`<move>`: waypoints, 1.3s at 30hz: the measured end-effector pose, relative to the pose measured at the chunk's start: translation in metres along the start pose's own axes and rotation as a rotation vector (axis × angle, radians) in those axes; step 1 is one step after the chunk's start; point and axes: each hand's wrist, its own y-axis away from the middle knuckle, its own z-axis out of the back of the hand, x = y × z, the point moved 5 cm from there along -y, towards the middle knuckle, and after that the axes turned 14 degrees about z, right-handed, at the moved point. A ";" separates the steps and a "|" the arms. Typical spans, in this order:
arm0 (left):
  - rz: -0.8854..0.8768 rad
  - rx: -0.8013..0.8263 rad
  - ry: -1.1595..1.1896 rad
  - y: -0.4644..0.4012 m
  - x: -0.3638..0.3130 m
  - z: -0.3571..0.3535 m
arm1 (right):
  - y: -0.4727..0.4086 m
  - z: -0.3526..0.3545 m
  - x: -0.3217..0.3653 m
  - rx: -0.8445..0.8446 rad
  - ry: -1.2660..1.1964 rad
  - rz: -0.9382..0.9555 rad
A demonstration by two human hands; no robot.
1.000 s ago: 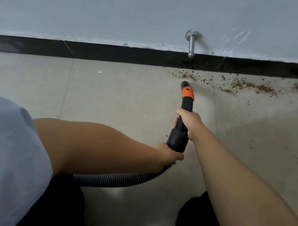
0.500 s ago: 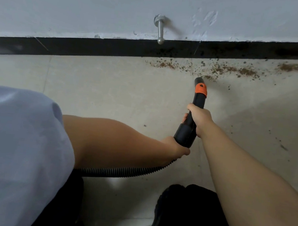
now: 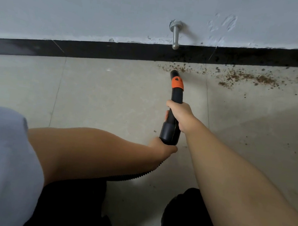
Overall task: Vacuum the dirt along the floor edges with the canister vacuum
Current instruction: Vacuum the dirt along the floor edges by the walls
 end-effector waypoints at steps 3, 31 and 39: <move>0.004 -0.008 0.015 -0.002 -0.004 0.009 | -0.003 -0.010 0.008 0.010 -0.007 -0.003; -0.003 0.036 -0.008 -0.021 -0.022 0.018 | -0.025 -0.008 0.013 -0.069 -0.003 0.012; 0.006 -0.025 0.047 -0.018 -0.003 0.050 | -0.021 -0.054 0.013 0.038 0.040 0.030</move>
